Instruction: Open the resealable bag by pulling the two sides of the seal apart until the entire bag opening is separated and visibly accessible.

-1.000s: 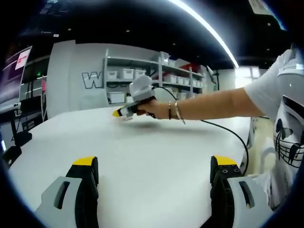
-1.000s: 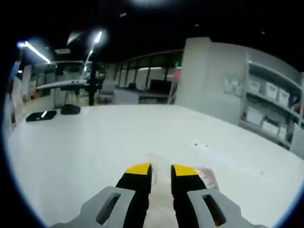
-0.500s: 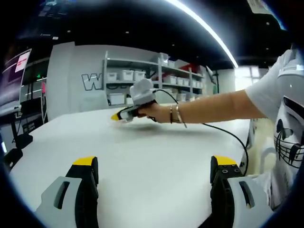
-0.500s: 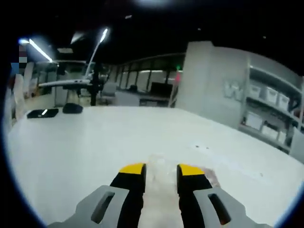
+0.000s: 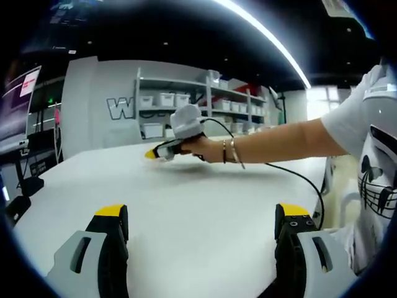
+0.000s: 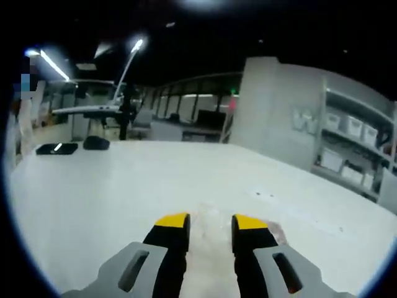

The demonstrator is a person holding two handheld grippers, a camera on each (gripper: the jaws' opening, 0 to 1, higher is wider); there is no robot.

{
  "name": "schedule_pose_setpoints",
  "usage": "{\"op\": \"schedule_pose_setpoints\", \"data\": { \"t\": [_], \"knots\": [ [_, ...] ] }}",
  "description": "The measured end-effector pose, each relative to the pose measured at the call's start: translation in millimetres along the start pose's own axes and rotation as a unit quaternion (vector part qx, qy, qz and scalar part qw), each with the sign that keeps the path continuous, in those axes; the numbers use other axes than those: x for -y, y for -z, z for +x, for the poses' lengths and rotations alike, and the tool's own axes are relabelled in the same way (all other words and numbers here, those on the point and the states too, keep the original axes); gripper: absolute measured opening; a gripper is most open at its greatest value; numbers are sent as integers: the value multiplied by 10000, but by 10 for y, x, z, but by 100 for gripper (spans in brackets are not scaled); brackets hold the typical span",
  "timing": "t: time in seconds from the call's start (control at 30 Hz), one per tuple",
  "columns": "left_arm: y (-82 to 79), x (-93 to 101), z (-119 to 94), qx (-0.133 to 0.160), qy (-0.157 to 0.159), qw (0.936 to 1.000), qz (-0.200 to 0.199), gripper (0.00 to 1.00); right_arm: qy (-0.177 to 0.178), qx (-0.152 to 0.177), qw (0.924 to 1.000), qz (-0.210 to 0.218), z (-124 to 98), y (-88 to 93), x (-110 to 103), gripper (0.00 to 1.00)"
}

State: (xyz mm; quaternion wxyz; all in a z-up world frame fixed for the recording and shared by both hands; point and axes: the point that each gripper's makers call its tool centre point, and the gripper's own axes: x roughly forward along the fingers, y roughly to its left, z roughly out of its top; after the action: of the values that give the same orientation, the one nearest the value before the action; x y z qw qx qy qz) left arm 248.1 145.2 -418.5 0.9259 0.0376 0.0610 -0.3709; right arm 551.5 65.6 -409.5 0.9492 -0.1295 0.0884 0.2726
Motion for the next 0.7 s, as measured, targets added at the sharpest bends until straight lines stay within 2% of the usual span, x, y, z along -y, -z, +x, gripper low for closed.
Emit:
{"op": "schedule_pose_setpoints", "data": {
  "t": [0.33,0.53,0.7],
  "knots": [
    [-23,2,-14,23,-5,10000,29,97,18,104,9999,87,19,-32,4,31],
    [-36,-5,-33,17,-38,10000,79,97,121,115,9998,133,22,-29,32,41],
    [-49,18,-41,21,-28,9999,114,97,189,157,9995,191,-5,-30,81,44]
  ]
}}
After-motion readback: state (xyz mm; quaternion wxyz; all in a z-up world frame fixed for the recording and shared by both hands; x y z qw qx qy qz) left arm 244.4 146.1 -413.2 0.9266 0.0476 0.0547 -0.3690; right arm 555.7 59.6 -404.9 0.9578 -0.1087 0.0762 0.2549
